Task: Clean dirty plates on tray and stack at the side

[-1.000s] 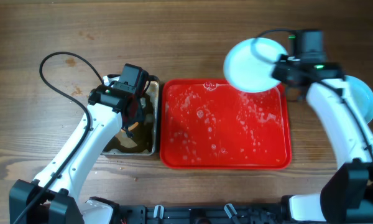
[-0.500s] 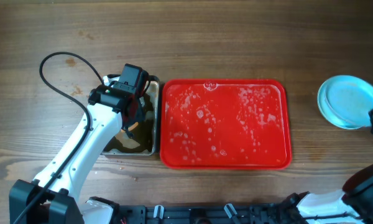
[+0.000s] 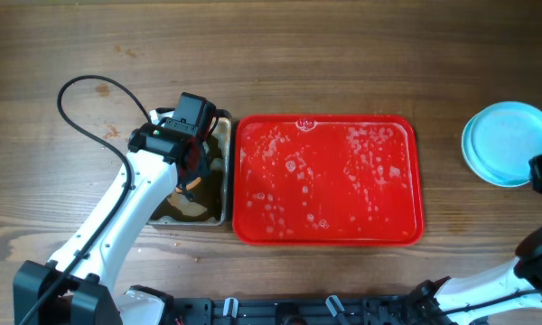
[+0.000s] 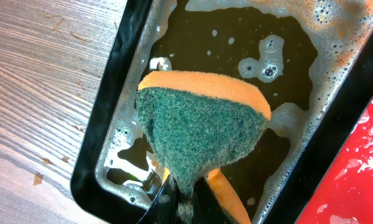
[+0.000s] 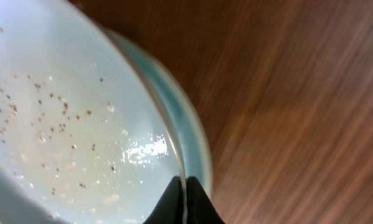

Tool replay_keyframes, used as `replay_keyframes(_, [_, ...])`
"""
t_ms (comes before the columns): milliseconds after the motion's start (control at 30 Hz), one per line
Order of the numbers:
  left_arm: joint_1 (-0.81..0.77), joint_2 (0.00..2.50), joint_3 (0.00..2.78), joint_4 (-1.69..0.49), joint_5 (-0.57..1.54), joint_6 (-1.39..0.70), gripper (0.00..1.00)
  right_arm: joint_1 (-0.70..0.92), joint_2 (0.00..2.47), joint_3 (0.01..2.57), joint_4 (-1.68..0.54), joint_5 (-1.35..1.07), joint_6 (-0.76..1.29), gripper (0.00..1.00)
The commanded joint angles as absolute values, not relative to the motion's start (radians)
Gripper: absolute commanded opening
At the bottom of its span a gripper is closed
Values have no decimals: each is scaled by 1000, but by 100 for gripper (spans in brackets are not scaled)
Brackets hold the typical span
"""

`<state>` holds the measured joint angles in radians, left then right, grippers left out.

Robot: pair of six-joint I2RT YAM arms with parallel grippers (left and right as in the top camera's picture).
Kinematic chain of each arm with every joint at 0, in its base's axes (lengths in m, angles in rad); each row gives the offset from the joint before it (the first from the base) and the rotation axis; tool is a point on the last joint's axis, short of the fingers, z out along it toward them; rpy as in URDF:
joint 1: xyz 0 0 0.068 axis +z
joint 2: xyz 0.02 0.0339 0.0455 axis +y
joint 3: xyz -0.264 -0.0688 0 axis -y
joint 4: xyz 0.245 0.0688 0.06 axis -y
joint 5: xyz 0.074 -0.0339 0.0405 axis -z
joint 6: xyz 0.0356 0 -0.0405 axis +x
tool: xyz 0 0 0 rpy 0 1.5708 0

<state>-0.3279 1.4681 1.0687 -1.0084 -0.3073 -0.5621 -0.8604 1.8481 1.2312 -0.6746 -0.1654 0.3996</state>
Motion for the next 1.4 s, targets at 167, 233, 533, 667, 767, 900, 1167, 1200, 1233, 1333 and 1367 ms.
replay_keyframes(167, [-323, 1476, 1063, -1003, -303, -554, 4, -667, 1872, 1235, -674, -65, 501, 4])
replay_keyframes(233, [-323, 1476, 1063, -1003, -303, -554, 4, -690, 1872, 1235, -697, -45, 514, 4])
replay_keyframes(533, [-323, 1476, 1063, -1003, -303, -554, 4, -891, 1872, 1235, -721, -187, 469, 99])
replay_keyframes(667, [-323, 1476, 1063, -1003, -303, -554, 4, -824, 1872, 1237, -707, -239, 444, 100])
replay_keyframes(767, [-323, 1476, 1063, -1003, -303, -554, 4, -710, 1856, 1250, -707, -237, 417, 100])
replay_keyframes(900, [-323, 1448, 1066, -963, -329, -555, 4, -533, 1741, 1299, -735, -210, 390, 100])
replay_keyframes(1167, [-323, 1349, 1061, -982, -277, -448, 5, -413, 1505, 1306, -859, -47, 426, 100])
replay_keyframes(1200, [-323, 1360, 1051, -988, -276, -448, 41, -413, 1486, 1306, -876, -66, 426, 100])
replay_keyframes(1233, [-323, 1372, 1039, -986, -277, -446, 64, -412, 1471, 1306, -886, -94, 418, 100])
replay_keyframes(1333, [-322, 1409, 977, -920, -276, -419, 97, -412, 1415, 1306, -908, -154, 417, 100])
replay_keyframes(1367, [-322, 1428, 964, -902, -270, -420, 100, -412, 1379, 1306, -911, -196, 387, 100])
